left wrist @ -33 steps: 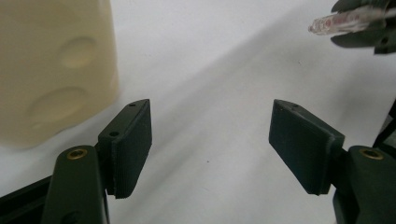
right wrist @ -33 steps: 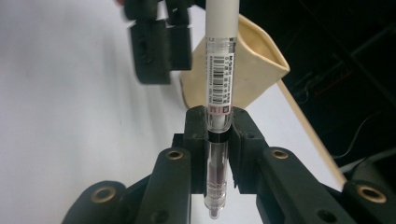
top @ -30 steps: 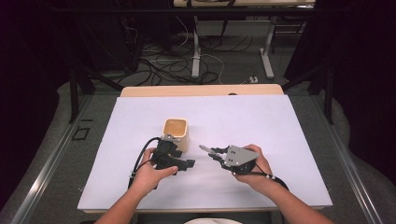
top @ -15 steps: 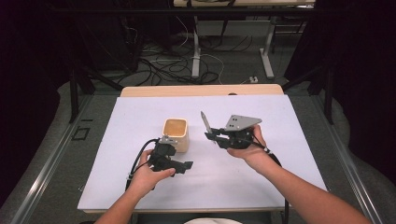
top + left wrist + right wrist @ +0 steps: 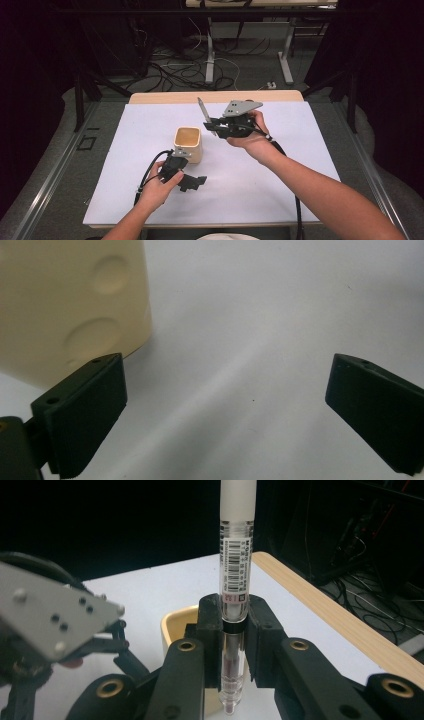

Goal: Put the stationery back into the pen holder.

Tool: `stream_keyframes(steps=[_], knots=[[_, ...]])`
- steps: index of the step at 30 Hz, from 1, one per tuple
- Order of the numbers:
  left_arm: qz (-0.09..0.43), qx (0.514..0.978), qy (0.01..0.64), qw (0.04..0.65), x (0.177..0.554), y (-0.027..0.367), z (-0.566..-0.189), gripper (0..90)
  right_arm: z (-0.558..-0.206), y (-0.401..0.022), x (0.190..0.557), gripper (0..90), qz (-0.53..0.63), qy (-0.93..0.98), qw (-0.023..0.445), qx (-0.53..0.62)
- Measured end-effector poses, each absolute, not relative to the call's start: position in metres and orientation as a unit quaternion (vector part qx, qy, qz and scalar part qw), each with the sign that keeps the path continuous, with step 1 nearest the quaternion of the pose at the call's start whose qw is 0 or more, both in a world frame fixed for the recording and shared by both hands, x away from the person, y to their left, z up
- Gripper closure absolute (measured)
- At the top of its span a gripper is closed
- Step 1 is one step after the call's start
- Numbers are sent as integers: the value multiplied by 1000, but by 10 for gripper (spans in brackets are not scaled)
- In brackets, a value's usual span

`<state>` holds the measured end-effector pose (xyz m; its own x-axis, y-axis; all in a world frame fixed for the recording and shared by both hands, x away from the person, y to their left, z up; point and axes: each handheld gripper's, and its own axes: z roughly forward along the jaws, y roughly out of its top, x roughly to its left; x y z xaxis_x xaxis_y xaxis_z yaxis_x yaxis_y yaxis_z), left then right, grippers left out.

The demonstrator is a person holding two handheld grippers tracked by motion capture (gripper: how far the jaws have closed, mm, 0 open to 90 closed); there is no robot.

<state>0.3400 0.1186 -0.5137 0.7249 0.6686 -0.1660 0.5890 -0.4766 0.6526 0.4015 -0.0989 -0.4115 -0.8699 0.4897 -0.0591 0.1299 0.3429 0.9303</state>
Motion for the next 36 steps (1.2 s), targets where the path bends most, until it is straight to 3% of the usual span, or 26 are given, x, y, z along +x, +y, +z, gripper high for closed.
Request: stream_keyframes(steps=[15,30,36], knots=[[64,869,353,342,338,119,-520,5,-443,-46,424,789,540,806,138,198],[59,868,354,343,339,122,-522,5,-471,-33,440,757,523,815,129,213],[61,868,353,343,339,122,-521,5,-466,-36,438,531,528,809,138,219]])
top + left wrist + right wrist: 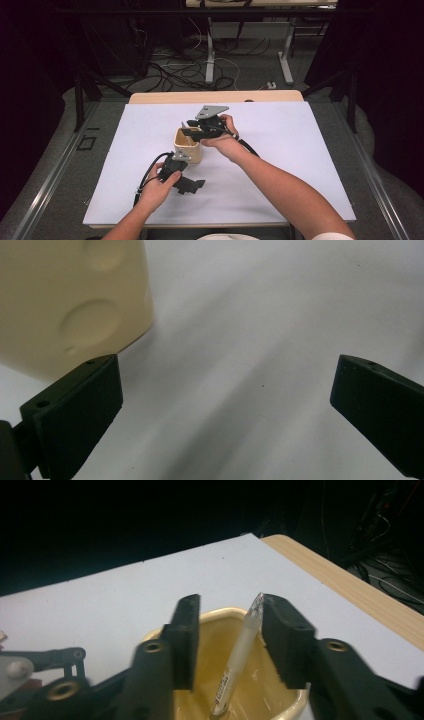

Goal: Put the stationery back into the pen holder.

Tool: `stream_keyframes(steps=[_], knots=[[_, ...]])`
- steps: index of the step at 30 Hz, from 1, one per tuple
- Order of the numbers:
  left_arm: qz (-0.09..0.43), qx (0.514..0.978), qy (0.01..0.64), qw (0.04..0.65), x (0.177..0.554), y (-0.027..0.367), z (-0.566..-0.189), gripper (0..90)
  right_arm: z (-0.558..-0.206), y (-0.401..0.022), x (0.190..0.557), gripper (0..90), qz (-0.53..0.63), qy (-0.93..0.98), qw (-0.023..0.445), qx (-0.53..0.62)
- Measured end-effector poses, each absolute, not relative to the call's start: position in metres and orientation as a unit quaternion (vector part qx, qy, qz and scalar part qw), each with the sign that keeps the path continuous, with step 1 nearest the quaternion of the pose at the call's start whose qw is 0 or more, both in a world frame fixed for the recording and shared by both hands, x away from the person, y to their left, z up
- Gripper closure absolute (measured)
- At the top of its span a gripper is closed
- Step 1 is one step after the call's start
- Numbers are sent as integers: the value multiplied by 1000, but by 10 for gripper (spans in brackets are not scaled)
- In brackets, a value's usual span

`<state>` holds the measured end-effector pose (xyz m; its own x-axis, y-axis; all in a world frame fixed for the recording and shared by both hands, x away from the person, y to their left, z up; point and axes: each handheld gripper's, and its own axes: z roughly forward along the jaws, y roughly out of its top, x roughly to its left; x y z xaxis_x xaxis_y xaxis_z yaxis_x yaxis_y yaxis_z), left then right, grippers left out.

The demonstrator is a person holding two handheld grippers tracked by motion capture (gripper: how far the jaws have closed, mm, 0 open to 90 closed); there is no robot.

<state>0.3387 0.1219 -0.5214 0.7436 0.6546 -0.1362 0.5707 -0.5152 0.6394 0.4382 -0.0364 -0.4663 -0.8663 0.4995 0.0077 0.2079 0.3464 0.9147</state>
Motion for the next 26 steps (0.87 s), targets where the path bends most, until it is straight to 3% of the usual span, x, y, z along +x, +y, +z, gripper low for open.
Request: stream_keyframes(steps=[4,9,15,19,24,26], knots=[[57,867,357,344,338,122,-522,5,-462,-43,432,413,533,802,143,230],[61,865,357,346,339,124,-521,5,-460,-63,422,350,537,793,145,248],[59,862,362,350,339,125,-521,4,-458,-91,410,150,507,803,165,267],[64,862,362,349,340,126,-520,4,-460,-111,401,135,501,795,176,294],[65,862,362,348,340,127,-519,5,-468,-137,389,0,489,791,180,320],[66,863,361,348,340,127,-519,5,-474,-147,383,0,483,792,187,323]])
